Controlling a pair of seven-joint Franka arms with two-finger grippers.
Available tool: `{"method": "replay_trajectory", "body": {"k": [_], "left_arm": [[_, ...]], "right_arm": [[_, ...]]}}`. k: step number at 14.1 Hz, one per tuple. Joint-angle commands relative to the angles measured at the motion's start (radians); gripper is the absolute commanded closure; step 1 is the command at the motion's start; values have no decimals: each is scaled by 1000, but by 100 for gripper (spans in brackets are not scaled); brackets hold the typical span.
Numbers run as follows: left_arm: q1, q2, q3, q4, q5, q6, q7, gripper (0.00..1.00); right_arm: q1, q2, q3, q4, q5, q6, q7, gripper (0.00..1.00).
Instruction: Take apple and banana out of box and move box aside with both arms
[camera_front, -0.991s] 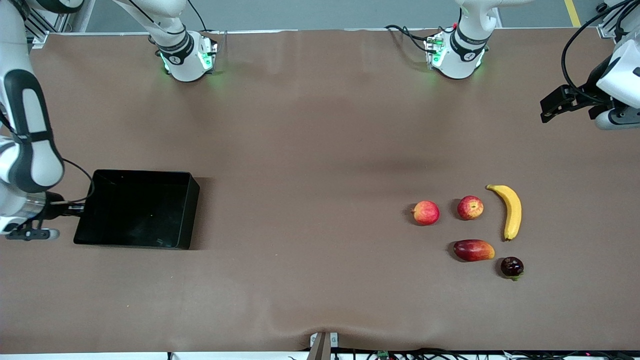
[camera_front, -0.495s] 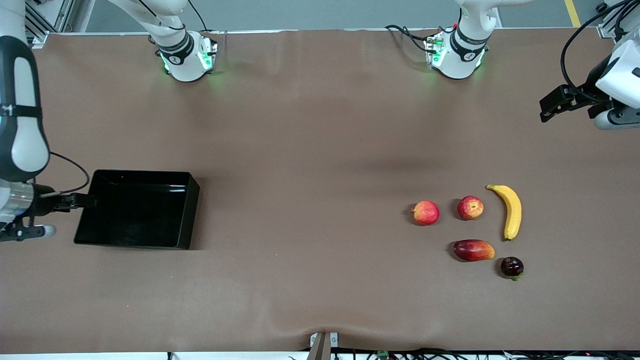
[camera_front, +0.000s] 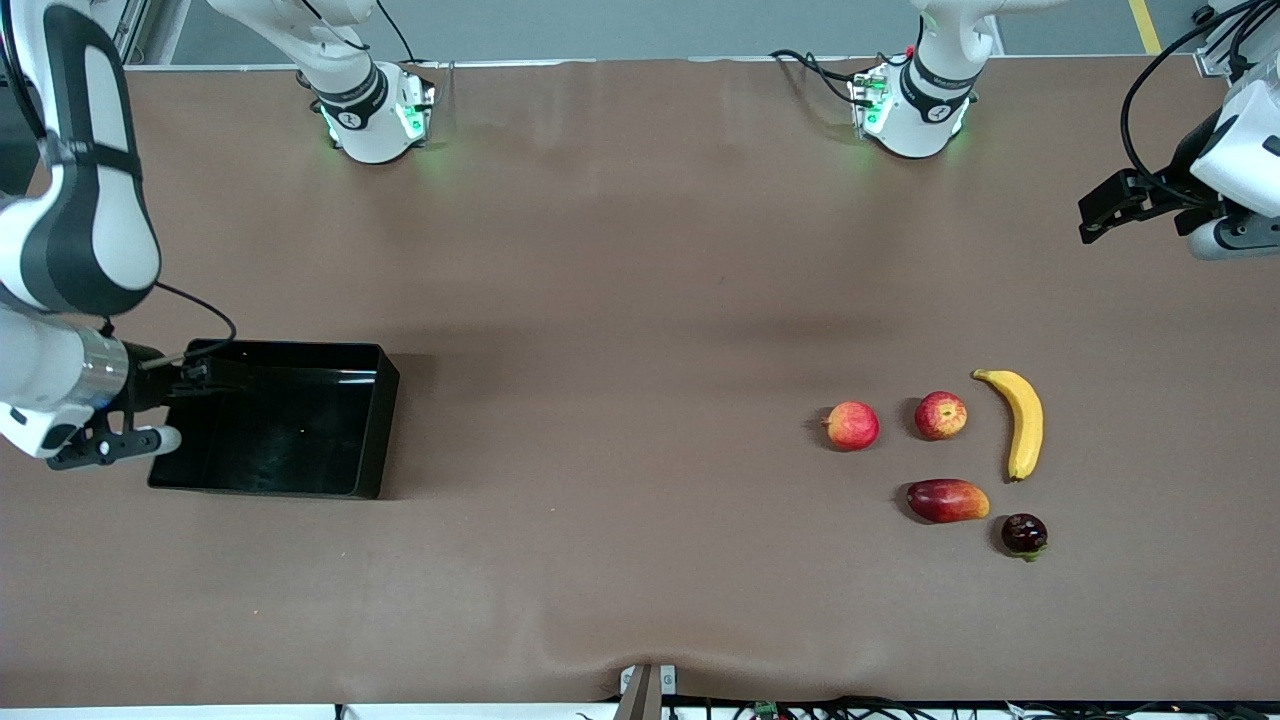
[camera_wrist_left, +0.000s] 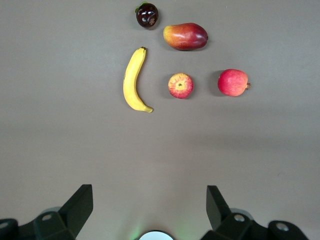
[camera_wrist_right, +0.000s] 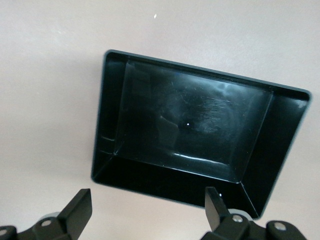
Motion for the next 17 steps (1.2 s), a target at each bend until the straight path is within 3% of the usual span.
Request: {"method": "replay_trajectory", "body": {"k": [1, 7, 13, 17], "left_arm": [[0, -15, -5, -1, -6, -10, -10, 0], [6, -8, 2, 30, -12, -12, 10, 0], [6, 0, 5, 53, -11, -12, 4, 0], [6, -8, 3, 53, -12, -23, 6, 0]], "right_arm": [[3, -118, -8, -30, -12, -46, 51, 0], [35, -283, -3, -22, -17, -208, 210, 0], [69, -332, -12, 17, -15, -326, 322, 0], [72, -364, -11, 5, -14, -331, 336, 0]]}}
